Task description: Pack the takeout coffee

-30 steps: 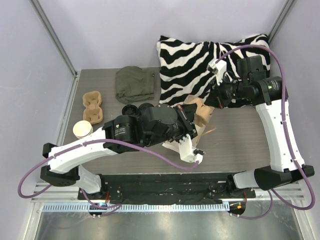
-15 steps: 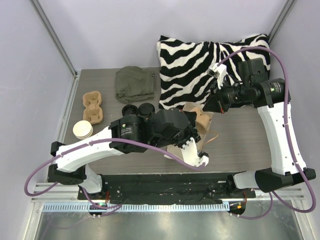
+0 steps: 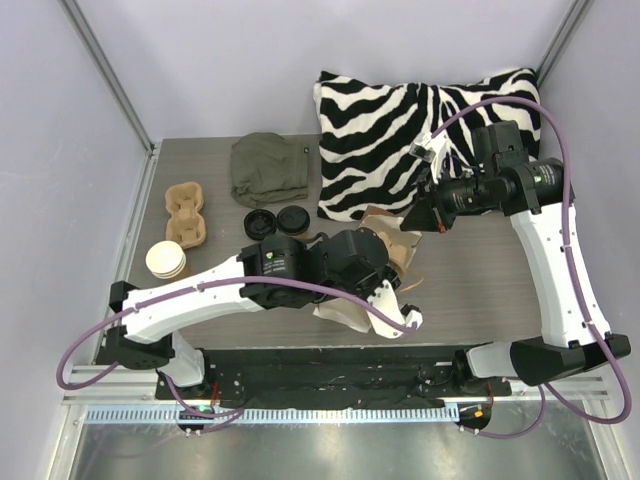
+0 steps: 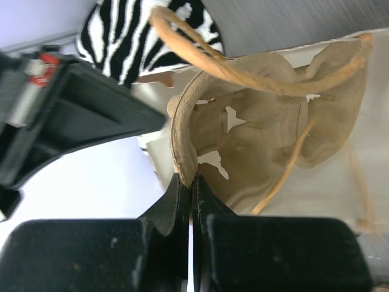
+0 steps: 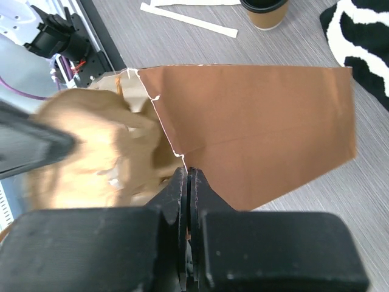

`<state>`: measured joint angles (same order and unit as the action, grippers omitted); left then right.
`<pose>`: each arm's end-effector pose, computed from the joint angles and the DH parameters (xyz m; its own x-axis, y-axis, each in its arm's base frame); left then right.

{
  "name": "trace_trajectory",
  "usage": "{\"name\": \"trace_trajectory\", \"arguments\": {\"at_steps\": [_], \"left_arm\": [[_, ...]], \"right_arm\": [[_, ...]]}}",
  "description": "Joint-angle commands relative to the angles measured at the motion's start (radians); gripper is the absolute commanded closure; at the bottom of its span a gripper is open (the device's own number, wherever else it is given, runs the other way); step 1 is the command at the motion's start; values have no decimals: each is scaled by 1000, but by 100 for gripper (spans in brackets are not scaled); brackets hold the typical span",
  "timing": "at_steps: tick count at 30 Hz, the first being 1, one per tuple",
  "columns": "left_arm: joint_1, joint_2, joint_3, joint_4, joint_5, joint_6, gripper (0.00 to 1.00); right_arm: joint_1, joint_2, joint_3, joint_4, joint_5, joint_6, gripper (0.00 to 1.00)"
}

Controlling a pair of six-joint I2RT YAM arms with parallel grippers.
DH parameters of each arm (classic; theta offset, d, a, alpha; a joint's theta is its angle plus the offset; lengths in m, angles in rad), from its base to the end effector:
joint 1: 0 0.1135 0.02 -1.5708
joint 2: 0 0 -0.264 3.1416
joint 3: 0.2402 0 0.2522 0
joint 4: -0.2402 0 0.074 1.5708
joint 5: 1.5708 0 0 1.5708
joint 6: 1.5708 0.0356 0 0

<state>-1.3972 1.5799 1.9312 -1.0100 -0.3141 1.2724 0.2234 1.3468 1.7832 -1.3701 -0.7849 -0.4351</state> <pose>0.0656 -0.3104 0.4521 0.8240 0.5643 -0.0517 0.3640 -0.4572 0.8114 0.2060 0.0726 0.4491 -0.4720 -0.4130 -0.7789 -0.8443 0.4661 0.2644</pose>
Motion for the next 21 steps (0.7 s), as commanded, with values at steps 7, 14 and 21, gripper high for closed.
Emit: {"name": "trace_trajectory", "arguments": {"at_steps": [7, 14, 21], "left_arm": [[24, -21, -139, 97, -23, -93, 100], [41, -37, -231, 229, -45, -81, 100], [37, -41, -201, 169, -42, -114, 100]], "right_arm": [[10, -46, -8, -26, -77, 7, 99], [16, -48, -28, -35, -93, -5, 99], [22, -47, -14, -52, -108, 10, 99]]}}
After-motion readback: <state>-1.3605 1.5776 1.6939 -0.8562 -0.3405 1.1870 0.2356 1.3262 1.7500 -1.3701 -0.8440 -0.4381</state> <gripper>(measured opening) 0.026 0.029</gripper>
